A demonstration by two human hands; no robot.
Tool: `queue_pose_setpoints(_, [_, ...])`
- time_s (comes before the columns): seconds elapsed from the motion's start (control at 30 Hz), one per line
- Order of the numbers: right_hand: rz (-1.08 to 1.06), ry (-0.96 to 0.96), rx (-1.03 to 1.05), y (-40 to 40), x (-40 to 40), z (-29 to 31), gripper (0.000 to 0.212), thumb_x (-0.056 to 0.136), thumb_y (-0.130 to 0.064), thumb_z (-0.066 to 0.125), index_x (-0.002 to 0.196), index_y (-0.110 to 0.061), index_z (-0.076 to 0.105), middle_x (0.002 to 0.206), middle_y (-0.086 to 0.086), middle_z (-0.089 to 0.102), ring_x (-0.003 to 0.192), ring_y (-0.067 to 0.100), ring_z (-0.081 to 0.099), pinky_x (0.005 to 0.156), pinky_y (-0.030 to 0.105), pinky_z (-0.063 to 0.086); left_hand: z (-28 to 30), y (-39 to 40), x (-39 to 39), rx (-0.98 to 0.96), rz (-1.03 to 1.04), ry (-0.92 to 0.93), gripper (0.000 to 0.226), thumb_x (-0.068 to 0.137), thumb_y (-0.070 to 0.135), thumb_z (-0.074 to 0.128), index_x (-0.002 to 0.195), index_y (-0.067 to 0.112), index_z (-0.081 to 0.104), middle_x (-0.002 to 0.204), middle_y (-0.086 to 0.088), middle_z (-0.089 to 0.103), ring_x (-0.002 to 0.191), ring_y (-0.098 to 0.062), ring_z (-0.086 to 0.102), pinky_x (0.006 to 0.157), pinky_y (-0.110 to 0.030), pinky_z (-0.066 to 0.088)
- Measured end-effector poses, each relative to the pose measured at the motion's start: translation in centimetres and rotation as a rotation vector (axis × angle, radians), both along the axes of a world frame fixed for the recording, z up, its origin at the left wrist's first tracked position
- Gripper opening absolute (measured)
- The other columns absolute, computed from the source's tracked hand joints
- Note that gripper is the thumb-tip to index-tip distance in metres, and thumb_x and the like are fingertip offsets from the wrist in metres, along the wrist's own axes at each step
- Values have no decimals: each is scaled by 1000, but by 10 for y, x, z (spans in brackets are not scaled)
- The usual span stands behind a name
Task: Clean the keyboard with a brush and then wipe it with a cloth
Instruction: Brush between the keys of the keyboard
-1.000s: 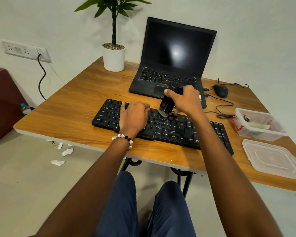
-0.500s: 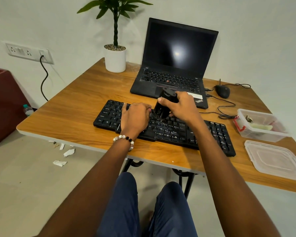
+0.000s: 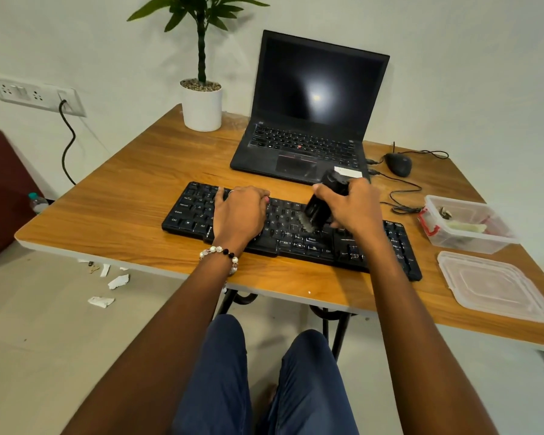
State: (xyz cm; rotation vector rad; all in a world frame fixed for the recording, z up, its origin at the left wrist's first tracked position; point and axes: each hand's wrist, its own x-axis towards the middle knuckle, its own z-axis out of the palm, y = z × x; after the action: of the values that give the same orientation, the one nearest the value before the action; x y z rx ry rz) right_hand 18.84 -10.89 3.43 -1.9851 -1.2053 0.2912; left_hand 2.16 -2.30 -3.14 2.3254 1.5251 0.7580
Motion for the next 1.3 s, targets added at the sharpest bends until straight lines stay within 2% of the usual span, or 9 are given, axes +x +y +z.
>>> queue_pose_setpoints(0.13, [-75,-258,10,-6,6,11,37,86,-42,68,93,-6,63,85,2,63,75,16,62,56,25,47,0,0,0,-1,2,0,32,103,35,39,125,32,61,127,10,62,127,-10,47,119,-45,7])
queue_pose_setpoints(0.23, [2,11,116,-2,-3,11,36,86,-40,70,97,-6,66,89,4,70,69,16,70,48,24,54,1,0,0,-2,5,5,32,103,35,39,125,32,62,127,10,63,126,-10,47,119,-44,7])
queue_pose_setpoints(0.4, [-66,191,63,-8,2,-2,31,86,-37,70,97,-9,64,92,9,72,61,18,72,58,35,61,-1,0,0,1,3,10,33,103,35,38,125,32,61,128,10,61,127,-10,46,119,-44,6])
queue_pose_setpoints(0.57, [-174,-63,44,-11,19,4,39,86,-42,69,98,-5,65,88,8,71,59,20,69,58,35,59,-1,0,1,16,17,9,32,102,35,39,125,30,62,127,9,63,125,-11,48,118,-45,9])
queue_pose_setpoints(0.73, [-128,84,165,-12,8,0,31,88,-39,68,95,-9,65,92,8,72,57,14,70,55,36,60,0,-1,1,15,19,14,32,102,35,39,125,31,62,126,9,63,125,-11,48,118,-45,9])
queue_pose_setpoints(0.83, [-163,66,77,-16,12,-4,35,89,-41,67,96,-7,64,90,8,72,51,16,69,50,28,57,-2,0,0,7,12,14,32,102,36,38,124,32,61,127,10,62,126,-10,47,118,-45,8])
queue_pose_setpoints(0.97, [-79,112,-97,-21,23,19,32,85,-34,72,98,-6,63,86,8,71,54,22,70,55,35,60,-2,0,1,16,10,23,32,102,35,39,124,32,62,127,10,62,125,-11,48,118,-45,9])
queue_pose_setpoints(1.07, [-58,215,5,-18,17,25,25,84,-32,73,92,-10,63,86,6,72,51,18,68,48,31,57,-1,0,1,20,14,26,31,102,35,40,124,31,62,127,9,62,125,-11,48,118,-46,10])
queue_pose_setpoints(1.3, [-72,57,-7,-16,11,1,37,88,-39,68,101,-5,62,94,10,71,50,15,68,47,27,56,-3,0,1,15,17,25,32,102,35,38,125,32,61,126,10,62,125,-11,47,119,-45,10])
